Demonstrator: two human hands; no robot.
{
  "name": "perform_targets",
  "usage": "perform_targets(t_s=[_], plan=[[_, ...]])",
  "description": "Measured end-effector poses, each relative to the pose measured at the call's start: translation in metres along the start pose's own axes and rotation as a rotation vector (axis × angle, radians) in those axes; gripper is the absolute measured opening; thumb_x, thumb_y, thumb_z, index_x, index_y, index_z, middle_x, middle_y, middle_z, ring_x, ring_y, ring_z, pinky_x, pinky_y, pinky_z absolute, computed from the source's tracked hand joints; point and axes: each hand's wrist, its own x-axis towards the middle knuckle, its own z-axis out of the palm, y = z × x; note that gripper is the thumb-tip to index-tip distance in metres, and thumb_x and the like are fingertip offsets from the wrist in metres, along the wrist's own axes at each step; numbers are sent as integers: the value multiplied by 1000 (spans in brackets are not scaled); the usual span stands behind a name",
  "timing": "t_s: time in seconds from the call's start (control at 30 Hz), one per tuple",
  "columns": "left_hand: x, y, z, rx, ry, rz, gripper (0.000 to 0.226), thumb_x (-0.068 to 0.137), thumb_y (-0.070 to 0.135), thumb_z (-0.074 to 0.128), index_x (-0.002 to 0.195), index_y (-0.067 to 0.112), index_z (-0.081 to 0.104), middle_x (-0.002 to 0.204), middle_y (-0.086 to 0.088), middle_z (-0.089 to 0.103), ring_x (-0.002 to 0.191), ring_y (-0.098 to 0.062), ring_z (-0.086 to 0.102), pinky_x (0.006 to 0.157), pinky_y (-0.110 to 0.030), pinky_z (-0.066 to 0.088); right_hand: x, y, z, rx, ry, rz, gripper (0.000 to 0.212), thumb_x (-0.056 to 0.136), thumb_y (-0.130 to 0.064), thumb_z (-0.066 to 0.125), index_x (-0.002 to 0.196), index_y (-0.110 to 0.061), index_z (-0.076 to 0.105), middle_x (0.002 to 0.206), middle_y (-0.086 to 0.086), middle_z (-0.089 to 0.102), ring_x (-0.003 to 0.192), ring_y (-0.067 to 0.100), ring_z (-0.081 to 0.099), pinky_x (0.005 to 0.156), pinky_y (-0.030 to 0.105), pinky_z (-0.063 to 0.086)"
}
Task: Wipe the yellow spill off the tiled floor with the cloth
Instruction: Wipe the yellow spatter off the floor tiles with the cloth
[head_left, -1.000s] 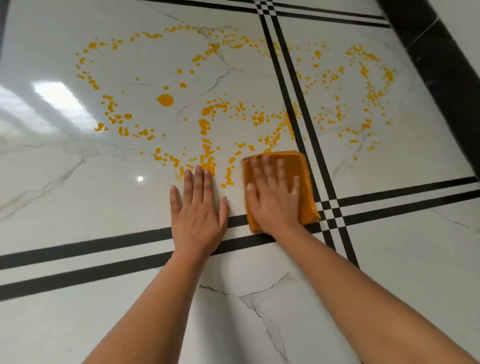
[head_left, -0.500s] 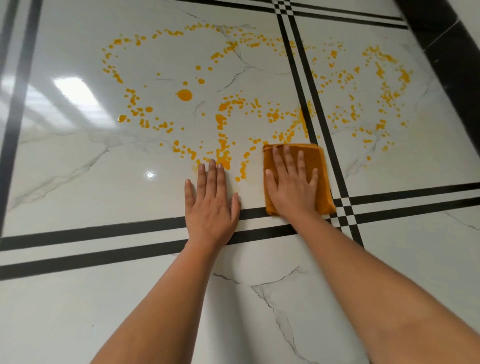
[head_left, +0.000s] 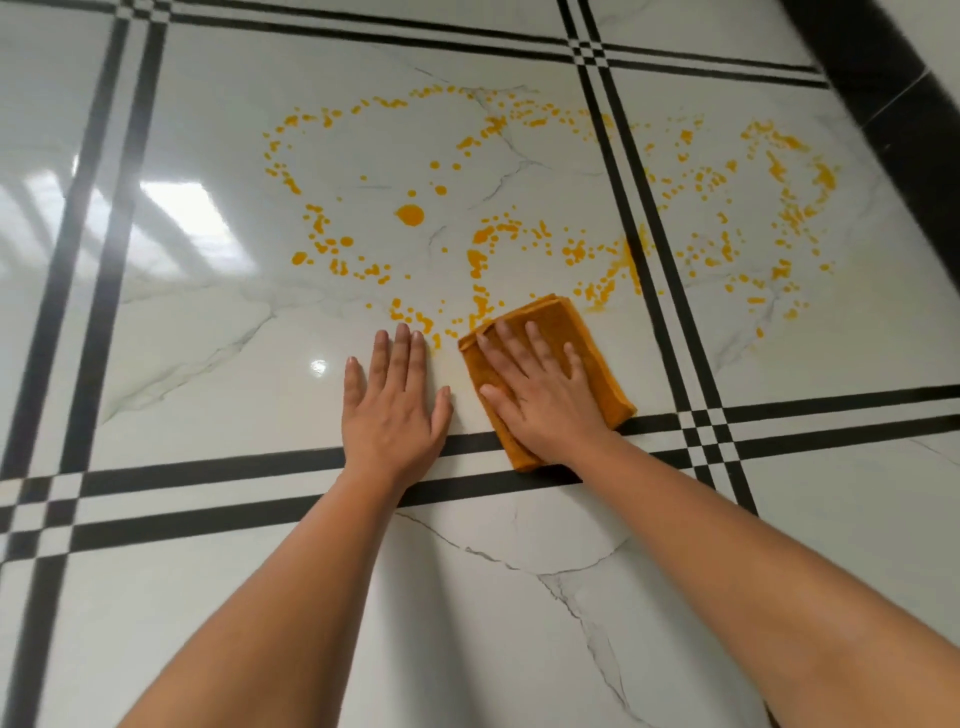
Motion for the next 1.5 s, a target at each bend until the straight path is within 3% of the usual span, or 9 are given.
perform_targets(t_s=[0.07, 0.17, 0.33, 0.43, 0.57, 0.83, 1.0, 1.33, 1.5], plan=[[-1, 4, -5, -10, 12, 12, 71, 87, 51, -2, 148, 15, -8, 157, -2, -12, 142, -17, -16, 113, -41, -11, -2, 3, -13, 230, -32, 74, 55, 96, -55, 18, 146, -42, 1, 156, -15, -2, 144, 11, -7, 115, 48, -1], [2, 27, -13, -50, 47, 82, 75, 82, 50, -6, 148, 14, -7, 157, -3, -9, 143, -17, -14, 111, -38, -15, -17, 3, -25, 493, 219, 287, 51, 99, -45, 28, 147, -30, 21, 154, -8, 23, 143, 10, 9, 115, 42, 6], [12, 87, -18, -152, 34, 211, 71, 88, 46, 8, 149, 10, 9, 157, -7, 8, 144, -20, -1, 113, -38, -9, -44, 45, -25, 236, 132, 437, 50, 101, -40, 21, 148, -23, 21, 155, -2, 22, 144, 16, 6, 115, 43, 3], [22, 121, -3, -135, -91, 110, 68, 95, 50, 15, 149, 12, -2, 157, -6, -6, 143, -22, -13, 112, -46, -11, -41, 79, -21, 101, 84, 408, 52, 100, -41, 17, 149, -22, 15, 157, -1, 15, 145, 17, 3, 116, 42, 3], [26, 136, 15, -81, -46, 2, 73, 92, 58, 14, 147, 18, -12, 155, -5, -20, 139, -27, -25, 108, -54, -18, -27, 106, -20, 99, 106, 310, 55, 99, -46, 16, 149, -25, 10, 158, -3, 6, 145, 15, -3, 115, 39, -1], [98, 151, 15, -7, 36, -106, 71, 85, 71, 14, 147, 39, -4, 157, 1, -11, 141, -29, -20, 105, -63, -14, -22, 118, 10, 198, 245, 279, 55, 96, -45, 6, 147, -28, 12, 155, -8, 8, 142, 13, -4, 115, 40, -3], [52, 161, 18, 56, -22, -168, 71, 80, 73, 6, 144, 46, -8, 157, 4, -14, 140, -28, -23, 106, -64, -13, -24, 122, 7, 215, 238, 247, 54, 96, -44, 8, 147, -26, 11, 156, -3, 12, 142, 15, -4, 115, 43, -2], [98, 130, 10, 124, -28, 62, 73, 75, 75, 7, 142, 49, -6, 157, 5, -10, 142, -25, -18, 107, -64, -9, -23, 121, 16, 198, 295, 247, 54, 98, -43, 17, 146, -21, 28, 153, 1, 27, 142, 21, 16, 113, 46, 11], [129, 122, -2, 101, -75, 98, 73, 74, 75, 8, 142, 51, -5, 157, 5, -9, 141, -24, -20, 107, -62, -11, -22, 117, 10, 161, 270, 290, 58, 99, -46, 8, 144, -20, 33, 151, 4, 31, 140, 24, 24, 113, 46, 12]])
